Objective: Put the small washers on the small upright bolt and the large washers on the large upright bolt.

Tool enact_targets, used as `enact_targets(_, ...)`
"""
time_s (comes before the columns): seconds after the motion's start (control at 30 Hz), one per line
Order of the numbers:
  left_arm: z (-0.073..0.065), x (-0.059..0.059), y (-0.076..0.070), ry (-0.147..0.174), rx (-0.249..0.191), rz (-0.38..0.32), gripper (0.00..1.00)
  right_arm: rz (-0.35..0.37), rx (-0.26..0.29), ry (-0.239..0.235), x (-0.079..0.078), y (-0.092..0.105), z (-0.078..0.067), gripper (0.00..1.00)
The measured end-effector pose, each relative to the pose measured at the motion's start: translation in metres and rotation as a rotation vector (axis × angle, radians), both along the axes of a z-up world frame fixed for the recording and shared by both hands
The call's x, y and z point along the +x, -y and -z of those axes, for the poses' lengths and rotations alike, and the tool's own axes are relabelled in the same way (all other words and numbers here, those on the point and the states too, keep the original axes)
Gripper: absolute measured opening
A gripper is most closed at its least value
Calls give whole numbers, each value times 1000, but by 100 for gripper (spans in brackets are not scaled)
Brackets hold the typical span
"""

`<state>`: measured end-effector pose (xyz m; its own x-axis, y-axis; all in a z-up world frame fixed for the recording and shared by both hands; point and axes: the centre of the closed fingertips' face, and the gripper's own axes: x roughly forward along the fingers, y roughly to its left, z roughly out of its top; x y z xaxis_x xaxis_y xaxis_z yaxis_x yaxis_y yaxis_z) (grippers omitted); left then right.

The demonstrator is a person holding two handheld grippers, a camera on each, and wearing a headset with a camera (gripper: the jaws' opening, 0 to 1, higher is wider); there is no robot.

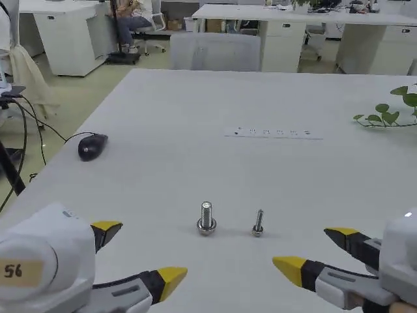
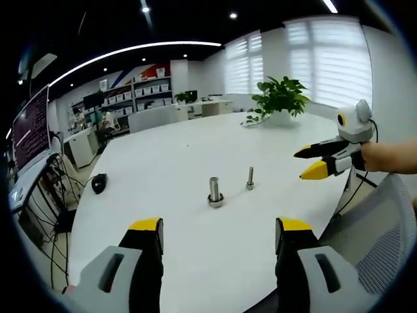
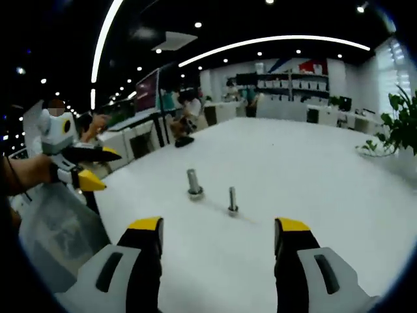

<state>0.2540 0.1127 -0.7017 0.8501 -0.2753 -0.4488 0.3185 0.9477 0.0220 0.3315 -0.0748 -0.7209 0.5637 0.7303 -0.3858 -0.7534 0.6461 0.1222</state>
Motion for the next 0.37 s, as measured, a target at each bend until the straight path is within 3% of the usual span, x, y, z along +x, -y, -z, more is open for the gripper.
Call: enact_targets(0.37, 6, -3, 3, -22, 7, 52, 69, 10, -23, -20, -25, 5, -1, 72)
